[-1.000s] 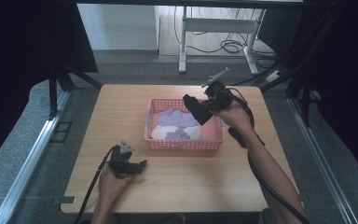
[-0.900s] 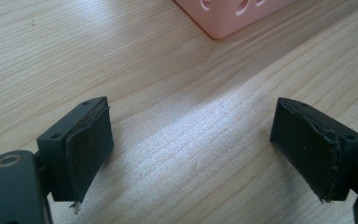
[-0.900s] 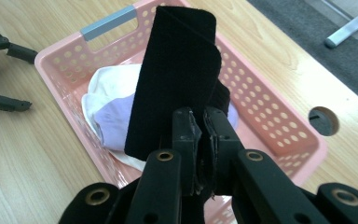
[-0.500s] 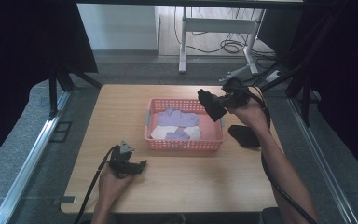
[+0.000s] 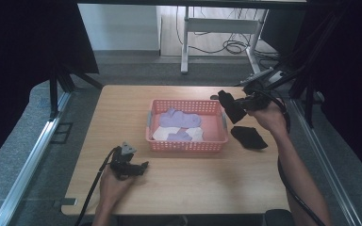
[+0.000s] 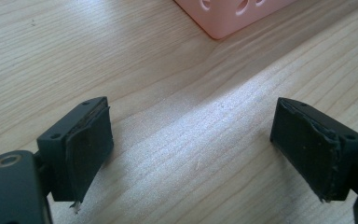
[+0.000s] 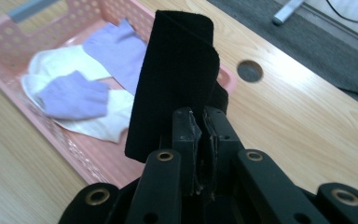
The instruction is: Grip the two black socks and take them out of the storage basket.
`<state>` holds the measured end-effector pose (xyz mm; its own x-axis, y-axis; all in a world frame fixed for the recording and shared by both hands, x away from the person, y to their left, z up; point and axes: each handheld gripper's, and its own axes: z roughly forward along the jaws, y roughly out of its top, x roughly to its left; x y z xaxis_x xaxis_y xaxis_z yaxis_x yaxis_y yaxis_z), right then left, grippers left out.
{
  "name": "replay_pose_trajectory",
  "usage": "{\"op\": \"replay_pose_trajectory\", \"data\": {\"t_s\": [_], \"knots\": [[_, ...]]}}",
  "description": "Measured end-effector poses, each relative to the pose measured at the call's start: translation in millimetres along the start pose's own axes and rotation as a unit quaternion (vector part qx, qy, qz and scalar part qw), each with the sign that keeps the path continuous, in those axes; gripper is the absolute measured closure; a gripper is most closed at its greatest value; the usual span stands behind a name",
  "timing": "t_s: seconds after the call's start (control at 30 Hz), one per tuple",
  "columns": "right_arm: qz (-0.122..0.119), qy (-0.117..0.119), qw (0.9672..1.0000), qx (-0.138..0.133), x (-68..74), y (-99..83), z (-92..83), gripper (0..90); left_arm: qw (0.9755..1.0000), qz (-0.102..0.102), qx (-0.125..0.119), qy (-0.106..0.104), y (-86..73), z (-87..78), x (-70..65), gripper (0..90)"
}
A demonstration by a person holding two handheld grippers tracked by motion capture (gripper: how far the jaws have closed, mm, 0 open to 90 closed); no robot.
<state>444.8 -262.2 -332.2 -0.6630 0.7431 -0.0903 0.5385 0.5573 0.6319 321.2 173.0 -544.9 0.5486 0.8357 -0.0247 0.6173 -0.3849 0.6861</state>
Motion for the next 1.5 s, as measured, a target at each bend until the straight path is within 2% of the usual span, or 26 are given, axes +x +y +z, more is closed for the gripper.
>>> {"op": "replay_pose_trajectory", "data": {"t_s": [0.23,0.4,0.73,1.07,1.3,1.43,1.5], "knots": [[0.027,-0.026,0.9991,0.018,-21.4,-23.4,2.7,84.2,1.0,0.0,0.001,-0.001,-0.1,-0.2,0.0,12.6],[0.048,-0.033,0.9979,0.03,-34.6,-39.8,9.8,84.2,1.0,-0.001,0.0,-0.001,-0.1,-0.1,-0.1,12.6],[0.069,-0.051,0.9943,0.063,-45.9,-67.9,34.8,84.0,1.0,0.001,0.003,-0.001,-0.1,-0.5,0.1,12.6],[0.093,-0.039,0.9905,0.094,-51.6,-96.1,71.8,83.1,1.0,-0.003,0.0,-0.001,-0.1,0.0,-0.5,12.6],[0.102,-0.019,0.9867,0.125,-47.8,-114.1,98.5,80.3,1.0,-0.002,0.0,-0.001,-0.1,-0.1,-0.4,12.6],[0.104,-0.014,0.9856,0.132,-45.6,-116.7,103.7,78.2,1.0,-0.003,0.0,-0.001,-0.2,0.0,-0.5,12.6],[0.103,-0.015,0.9862,0.128,-45.5,-115.4,101.7,76.0,1.0,-0.003,0.0,-0.001,-0.1,-0.1,-0.4,12.6]]}}
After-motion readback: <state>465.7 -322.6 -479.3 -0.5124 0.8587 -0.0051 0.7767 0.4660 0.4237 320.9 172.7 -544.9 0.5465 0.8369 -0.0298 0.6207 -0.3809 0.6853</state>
